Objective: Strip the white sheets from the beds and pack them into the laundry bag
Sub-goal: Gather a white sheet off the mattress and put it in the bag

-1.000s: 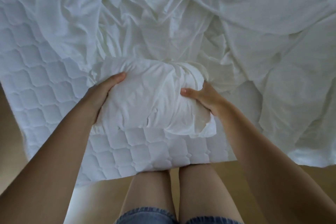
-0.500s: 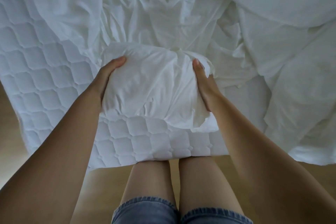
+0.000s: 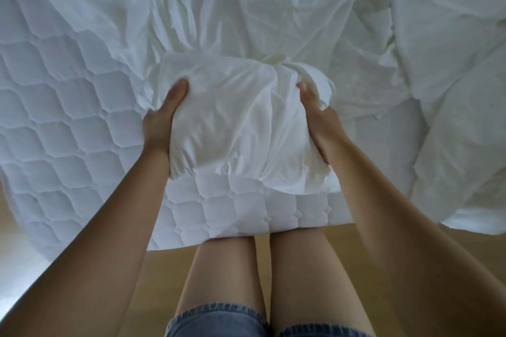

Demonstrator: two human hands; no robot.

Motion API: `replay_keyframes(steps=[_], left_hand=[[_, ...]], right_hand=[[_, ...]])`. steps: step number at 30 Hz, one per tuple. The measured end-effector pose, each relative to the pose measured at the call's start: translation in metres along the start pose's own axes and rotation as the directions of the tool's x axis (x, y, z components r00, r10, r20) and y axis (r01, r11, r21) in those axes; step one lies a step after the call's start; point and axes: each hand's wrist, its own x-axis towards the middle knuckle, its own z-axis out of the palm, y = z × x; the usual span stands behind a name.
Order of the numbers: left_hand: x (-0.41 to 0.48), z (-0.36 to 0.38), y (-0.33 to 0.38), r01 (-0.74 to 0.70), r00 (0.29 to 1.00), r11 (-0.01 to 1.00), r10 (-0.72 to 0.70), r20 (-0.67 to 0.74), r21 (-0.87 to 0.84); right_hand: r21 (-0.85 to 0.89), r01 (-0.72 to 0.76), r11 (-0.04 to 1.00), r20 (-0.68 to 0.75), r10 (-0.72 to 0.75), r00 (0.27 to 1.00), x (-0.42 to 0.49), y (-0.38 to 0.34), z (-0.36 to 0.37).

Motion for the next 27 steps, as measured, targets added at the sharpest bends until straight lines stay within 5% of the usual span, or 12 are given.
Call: replay_keyframes(steps=[4,10,18,22,27], left_hand=[[0.009,0.019,-0.017,-0.158,0.975,0.987,0.154,-0.158,-0.015],[0.004,0.007,-0.024,-0.321,0.941,0.947,0.319,-0.116,0.003],[-0.099,-0.078,-0.07,-0.336,0.913,0.935,0.294,-0.282,-0.114],[-0.184,-0.117,-0.109,-0.388,0.863,0.903,0.286,-0.416,-0.185],[-0.279,-0.171,-0.171,-0.444,0.845,0.873,0.333,-0.419,-0.201]], right_hand=[[0.012,0.047,0.999,-0.247,-0.043,0.968,0.009,0.009,0.02],[-0.008,0.148,0.989,-0.287,-0.144,0.947,-0.006,0.015,0.02],[-0.112,0.36,0.926,-0.025,-0.365,0.931,-0.098,0.034,0.023],[-0.189,0.497,0.847,0.145,-0.477,0.867,-0.155,0.05,0.022],[-0.287,0.597,0.749,0.327,-0.51,0.796,-0.223,0.073,0.031]])
